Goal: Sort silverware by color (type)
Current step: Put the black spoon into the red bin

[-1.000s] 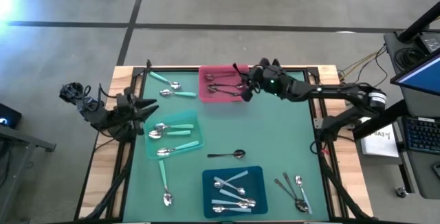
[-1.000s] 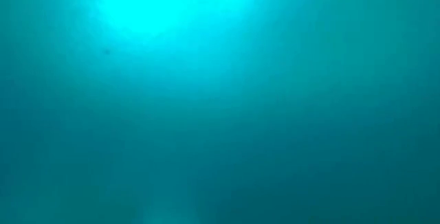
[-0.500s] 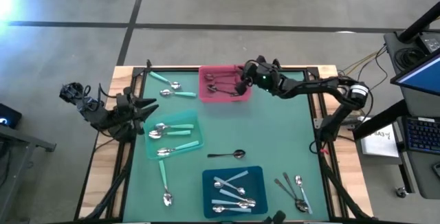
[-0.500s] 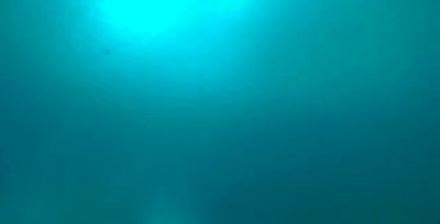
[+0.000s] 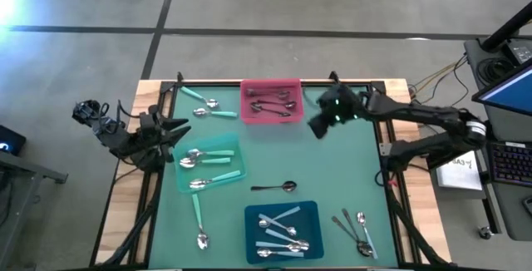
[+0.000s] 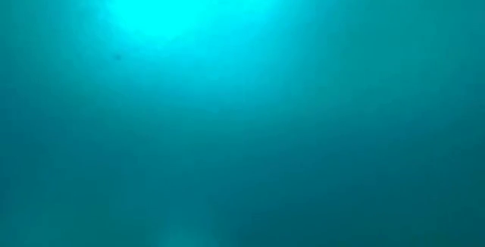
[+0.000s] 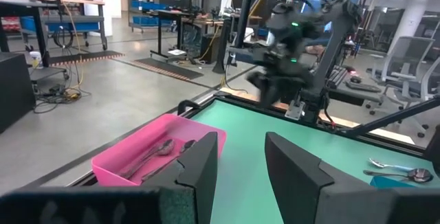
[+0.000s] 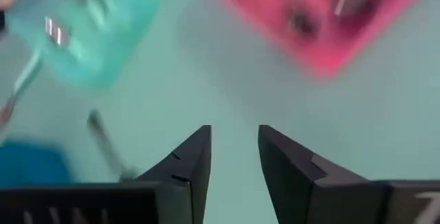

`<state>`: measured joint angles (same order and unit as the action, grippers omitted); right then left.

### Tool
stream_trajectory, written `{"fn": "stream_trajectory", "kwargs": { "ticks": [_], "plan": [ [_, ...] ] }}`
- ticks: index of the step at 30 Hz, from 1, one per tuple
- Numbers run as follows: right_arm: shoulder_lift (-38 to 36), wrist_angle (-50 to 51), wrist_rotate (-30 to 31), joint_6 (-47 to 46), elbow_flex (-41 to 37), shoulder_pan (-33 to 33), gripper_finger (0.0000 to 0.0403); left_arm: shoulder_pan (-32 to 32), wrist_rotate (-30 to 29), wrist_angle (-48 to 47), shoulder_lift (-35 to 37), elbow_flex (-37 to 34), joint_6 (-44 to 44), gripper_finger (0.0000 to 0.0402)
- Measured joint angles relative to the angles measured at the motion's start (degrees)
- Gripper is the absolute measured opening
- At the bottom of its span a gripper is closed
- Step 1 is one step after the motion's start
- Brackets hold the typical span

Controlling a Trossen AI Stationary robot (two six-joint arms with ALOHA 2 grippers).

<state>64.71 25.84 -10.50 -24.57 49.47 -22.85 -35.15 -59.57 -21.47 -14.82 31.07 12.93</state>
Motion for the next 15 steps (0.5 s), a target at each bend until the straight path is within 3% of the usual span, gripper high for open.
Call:
{"fn": "stream_trajectory", "kwargs": {
  "ticks": [6, 15],
  "plan": [
    [-1.51, 12.36, 4.32, -13.88, -0.04, 14.21, 0.01, -0.01, 0.07, 0.0, 0.08, 0.0, 0.0, 0.0107],
    [4.06, 14.5, 6.13, -34.67, -0.09, 33.44, 0.01, -0.01, 0.13, 0.0, 0.23, 0.0, 0.11, 0.0107]
  ]
}}
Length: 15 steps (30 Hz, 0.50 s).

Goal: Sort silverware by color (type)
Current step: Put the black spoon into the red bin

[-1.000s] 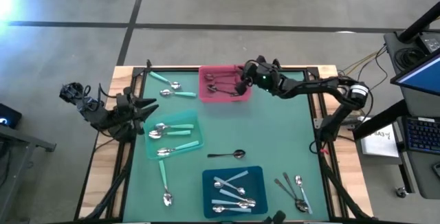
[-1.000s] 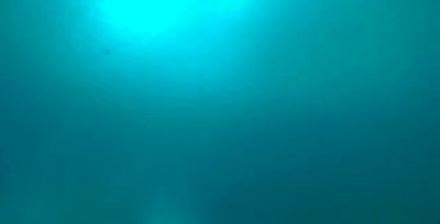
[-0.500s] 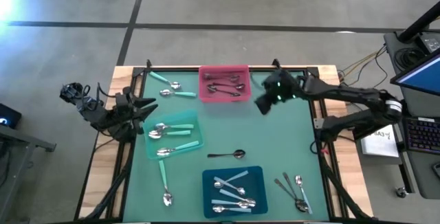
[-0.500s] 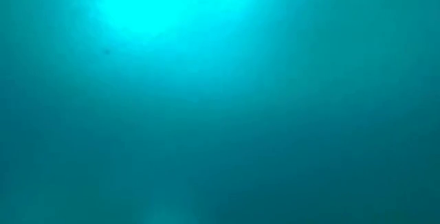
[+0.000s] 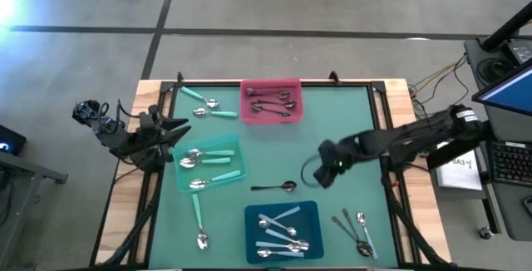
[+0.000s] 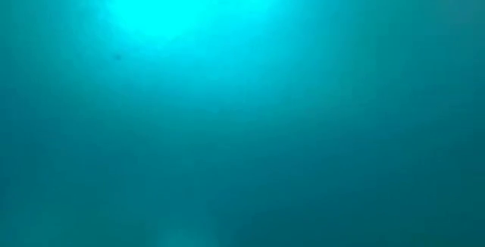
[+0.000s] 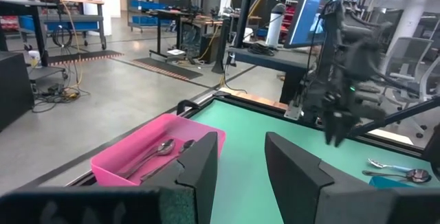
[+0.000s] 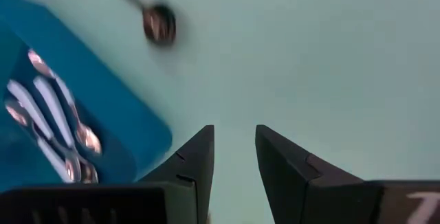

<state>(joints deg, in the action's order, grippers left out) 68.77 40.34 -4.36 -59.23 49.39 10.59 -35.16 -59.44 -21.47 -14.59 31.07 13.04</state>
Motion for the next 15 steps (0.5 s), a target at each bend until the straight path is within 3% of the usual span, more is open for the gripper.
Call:
{"fn": "stream_trajectory", "kwargs": {
  "ticks": [7, 15],
  "plan": [
    [5.29, -0.19, -2.47, -13.97, -0.02, 12.06, 0.0103, 0.02, 0.04, 0.0, 0.07, 0.0, 0.07, 0.0107],
    [11.97, -7.08, -8.05, -19.21, -0.02, 22.83, 0.0099, 0.0, 0.45, -0.02, 0.2, 0.0, 0.07, 0.0107]
  ]
}}
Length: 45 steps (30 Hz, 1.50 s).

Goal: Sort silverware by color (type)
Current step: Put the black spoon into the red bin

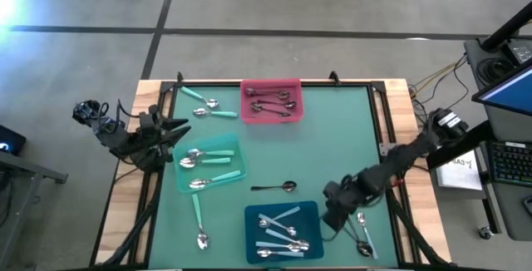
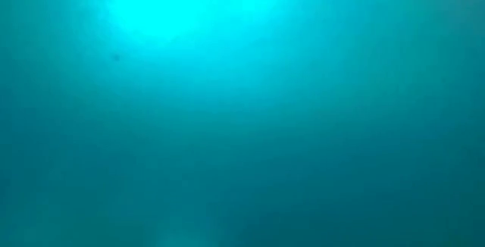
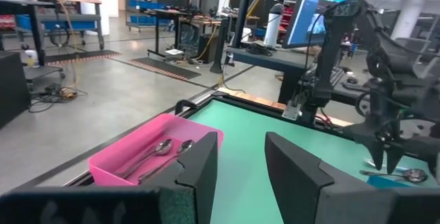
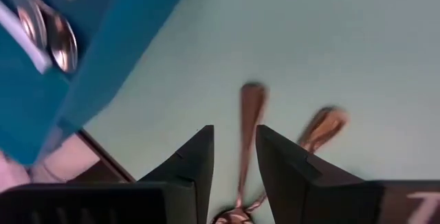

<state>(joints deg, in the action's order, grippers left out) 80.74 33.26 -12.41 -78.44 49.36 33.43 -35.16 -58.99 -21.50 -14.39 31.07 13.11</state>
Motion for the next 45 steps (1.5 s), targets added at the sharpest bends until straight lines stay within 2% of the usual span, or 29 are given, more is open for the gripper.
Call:
{"fn": "stream_trajectory", "kwargs": {
  "ticks": [9, 21, 33, 39, 45],
  "plan": [
    [5.94, -2.57, -0.17, -5.85, -0.02, 6.15, 0.0099, 0.0, 1.49, 0.0, 0.67, 0.0, 0.04, 0.0107],
    [11.0, -3.12, -2.86, -7.14, 0.15, 7.41, 0.0088, 0.01, 1.49, 0.0, 1.06, 0.0, 1.13, 0.0107],
    [14.81, -1.42, -2.84, -8.76, 0.15, 7.15, 0.0036, 0.02, 1.52, 0.0, 1.06, 0.0, 1.06, 0.0107],
    [14.74, -1.19, -2.86, -8.1, 0.09, 6.87, 0.0013, 0.01, 1.52, 0.0, 1.06, 0.0, 0.94, 0.0107],
    [10.29, -1.2, -0.68, -6.57, 0.02, 5.11, 0.0011, 0.02, 1.52, 0.0, 1.06, 0.0, 0.92, 0.0107]
  ]
}}
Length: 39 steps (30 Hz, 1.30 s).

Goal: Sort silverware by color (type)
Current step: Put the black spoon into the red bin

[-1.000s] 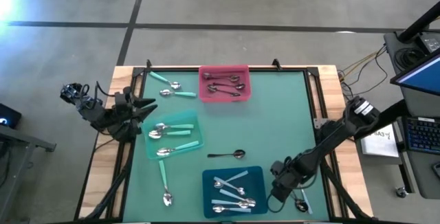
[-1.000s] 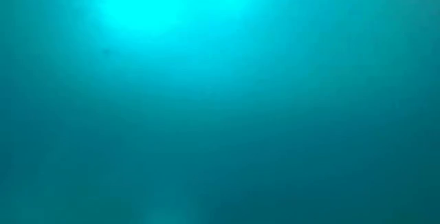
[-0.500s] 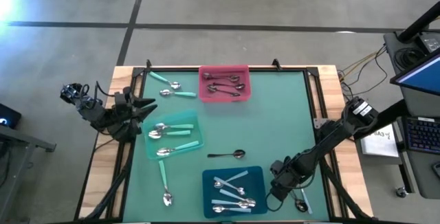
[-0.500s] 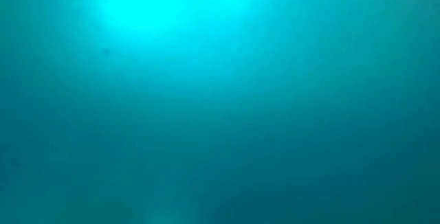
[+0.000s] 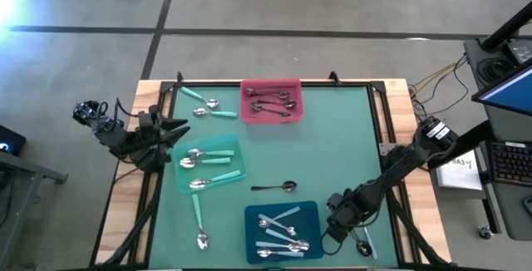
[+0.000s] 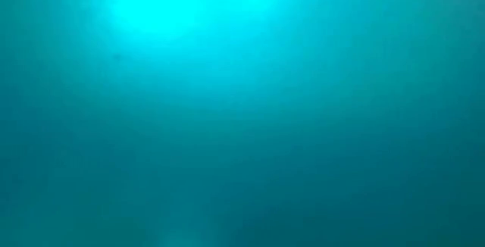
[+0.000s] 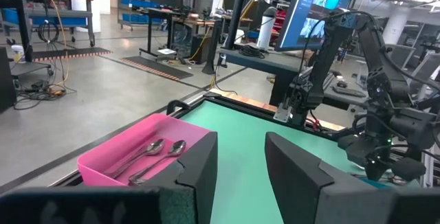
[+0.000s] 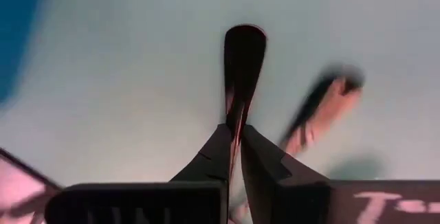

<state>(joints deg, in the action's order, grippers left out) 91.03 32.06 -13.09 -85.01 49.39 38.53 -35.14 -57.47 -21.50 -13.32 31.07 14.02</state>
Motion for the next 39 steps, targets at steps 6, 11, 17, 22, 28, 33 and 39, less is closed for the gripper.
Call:
{"fn": "stream_trajectory", "kwargs": {
  "ticks": [6, 11, 17, 22, 28, 33, 39],
  "plan": [
    [-5.59, 0.65, 12.23, 1.92, -0.26, -2.09, 0.0006, 0.01, 0.0, 0.0, 0.0, 0.0, 0.0, 0.0107],
    [-9.44, 0.63, 18.8, 3.95, -0.23, -3.6, 0.0006, -0.02, 0.0, 0.0, 0.05, 0.0, -0.02, 0.0107],
    [-13.78, 0.43, 24.08, 8.2, -0.15, -5.96, 0.0007, 0.01, 0.01, -0.02, 0.34, 0.0, -0.02, 0.0107],
    [-17.21, 0.51, 27.73, 12.07, -0.13, -7.87, 0.0008, 0.01, 0.02, -0.02, 0.48, 0.0, -0.02, 0.0107],
    [-19.77, 0.45, 31.56, 17.5, -0.07, -10.98, 0.0008, -0.02, 0.02, -0.02, 0.68, 0.0, -0.04, 0.0107],
    [-20.76, 0.21, 34.79, 23.38, -0.04, -14.73, 0.0008, 0.0, 0.02, -0.03, 0.68, 0.0, -0.04, 0.0107],
    [-20.86, -1.58, 38.83, 31.66, -0.04, -20.29, 0.0008, -0.02, 0.0, -0.04, 0.68, 0.0, -0.04, 0.0107]
  ]
}}
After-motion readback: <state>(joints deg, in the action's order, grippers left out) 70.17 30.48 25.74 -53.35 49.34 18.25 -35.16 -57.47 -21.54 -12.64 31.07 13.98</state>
